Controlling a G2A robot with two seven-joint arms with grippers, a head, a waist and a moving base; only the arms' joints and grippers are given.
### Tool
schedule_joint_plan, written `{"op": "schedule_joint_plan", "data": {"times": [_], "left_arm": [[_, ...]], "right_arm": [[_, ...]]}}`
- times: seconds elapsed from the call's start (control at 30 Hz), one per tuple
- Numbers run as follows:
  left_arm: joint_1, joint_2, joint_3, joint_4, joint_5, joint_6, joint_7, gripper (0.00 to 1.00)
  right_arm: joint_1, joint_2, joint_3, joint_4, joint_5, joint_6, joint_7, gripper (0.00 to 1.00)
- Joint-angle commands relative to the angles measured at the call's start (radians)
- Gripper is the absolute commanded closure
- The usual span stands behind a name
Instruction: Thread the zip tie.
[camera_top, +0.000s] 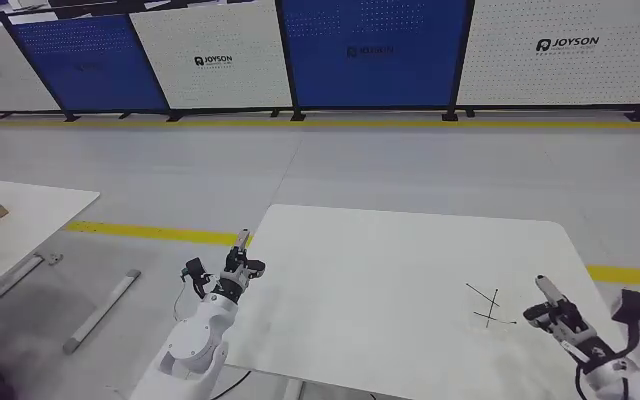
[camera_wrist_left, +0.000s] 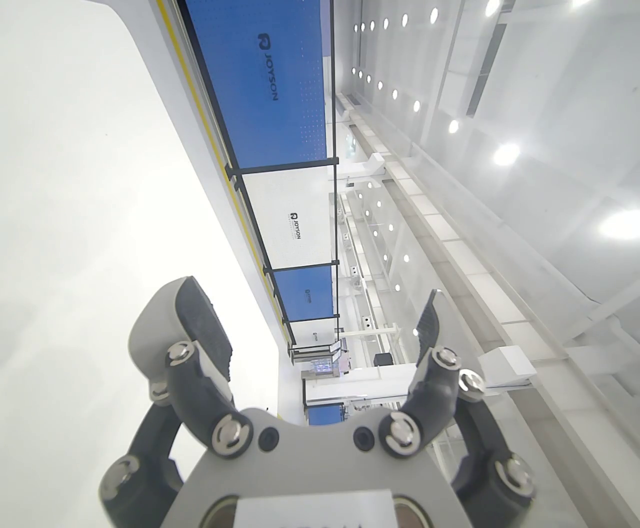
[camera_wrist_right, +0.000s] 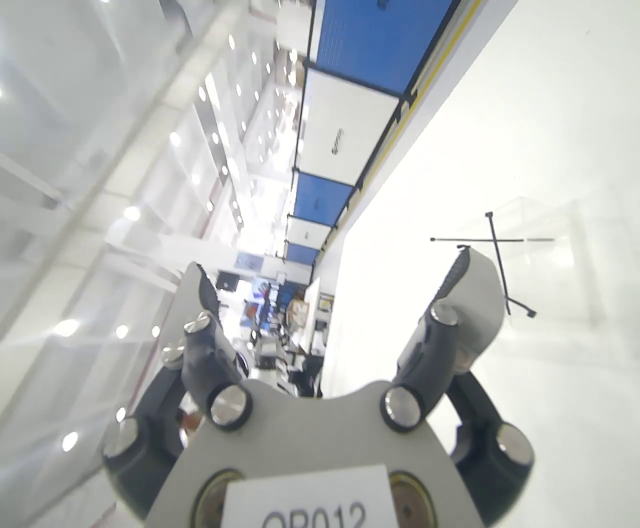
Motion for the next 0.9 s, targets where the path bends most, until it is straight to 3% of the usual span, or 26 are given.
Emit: {"op": "schedule_joint_plan", "data": {"times": [0.0, 0.67, 0.87], "left_arm": [[0.0, 0.0, 0.0, 0.0, 0.0, 0.0, 0.0, 0.0], [0.0, 0.0, 0.0, 0.0, 0.0, 0.0, 0.0, 0.0], [0.0, 0.0, 0.0, 0.0, 0.0, 0.0, 0.0, 0.0]], "right_arm": [[0.02, 0.008, 0.001, 0.001, -0.041, 0.035, 0.105, 0.0], [0.026, 0.009, -0.002, -0.003, -0.048, 0.036, 0.116, 0.0], [0.092, 0.023, -0.009, 0.012, -0.072, 0.011, 0.262, 0.0]]}}
